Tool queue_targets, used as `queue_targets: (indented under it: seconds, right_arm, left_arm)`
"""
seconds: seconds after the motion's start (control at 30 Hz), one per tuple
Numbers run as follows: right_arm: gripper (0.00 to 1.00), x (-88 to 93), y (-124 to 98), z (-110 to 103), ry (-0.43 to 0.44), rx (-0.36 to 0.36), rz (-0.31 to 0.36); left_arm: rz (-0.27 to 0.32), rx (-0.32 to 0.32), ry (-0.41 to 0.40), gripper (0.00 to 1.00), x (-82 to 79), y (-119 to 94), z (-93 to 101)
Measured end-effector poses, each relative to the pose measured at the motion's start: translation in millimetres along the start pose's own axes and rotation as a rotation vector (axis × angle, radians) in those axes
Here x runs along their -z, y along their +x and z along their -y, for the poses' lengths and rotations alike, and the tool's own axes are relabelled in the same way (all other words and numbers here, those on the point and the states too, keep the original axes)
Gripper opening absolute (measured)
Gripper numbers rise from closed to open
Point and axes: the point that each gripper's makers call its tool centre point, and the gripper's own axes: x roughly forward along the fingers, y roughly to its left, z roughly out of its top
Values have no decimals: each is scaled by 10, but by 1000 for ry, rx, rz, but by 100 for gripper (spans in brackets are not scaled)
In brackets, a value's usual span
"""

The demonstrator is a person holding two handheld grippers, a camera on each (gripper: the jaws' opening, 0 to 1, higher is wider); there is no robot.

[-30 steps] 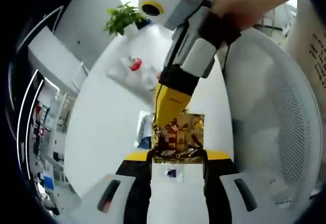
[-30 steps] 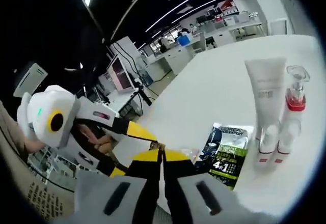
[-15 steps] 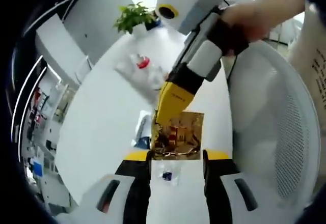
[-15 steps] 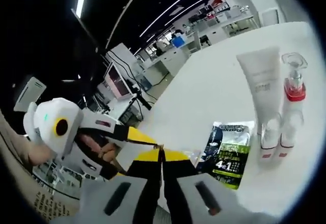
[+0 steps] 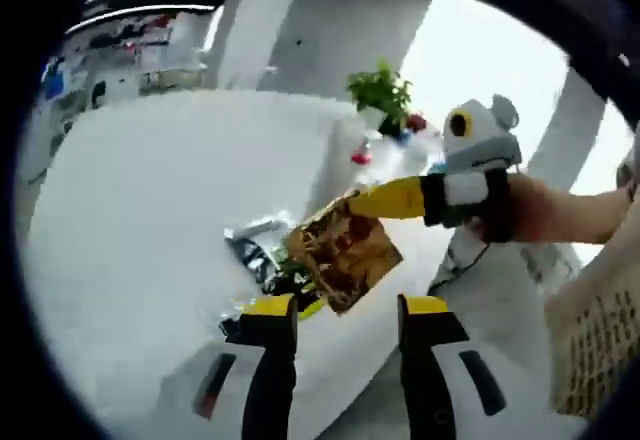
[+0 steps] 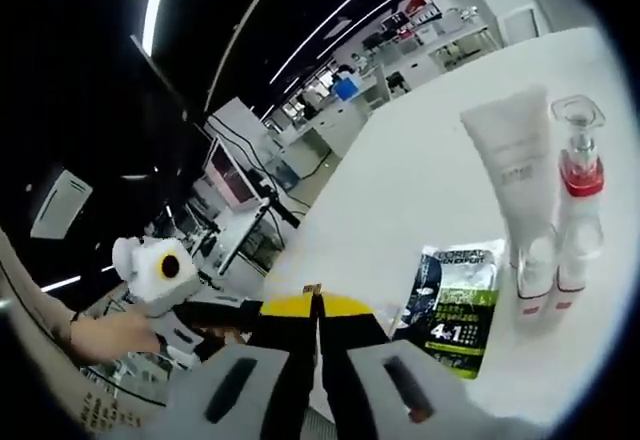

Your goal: Arrange the skincare products in the storage area until every visible bottle or jar stands upright without overlapping.

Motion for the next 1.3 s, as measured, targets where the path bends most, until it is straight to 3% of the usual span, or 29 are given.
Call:
queue_targets:
  seconds: [0.13,0.2,0.47,0.6,0.97,1.2,1.3]
  right_arm:
    - [1,-29,70,-2,12,-9,5]
    - [1,-33,113,6,16,-12,5]
    - [1,-31,316,99,21,14,8]
    - [1,-30,440,185,-2,47,-5]
    - [1,19,860,517,-168,166,-82]
    - [1,124,1103,772,-310,251,-155]
    - [1,163,1188,857,-320,258,-173]
  left_arm:
    - [99,25,-192,22,-38,-23,-103]
    - [108,16,-202,14,-32,-30,-156]
    - [96,8,-261,0,-51,27,-298]
    - [86,-15,-310,0,-65,72,-426]
    - [38,-88,-352,0,-50,222,-848]
    - [-3,-152,-346,0,-27,324,-1193]
    - [-21,-172,-340,0,-2,361,-1301]
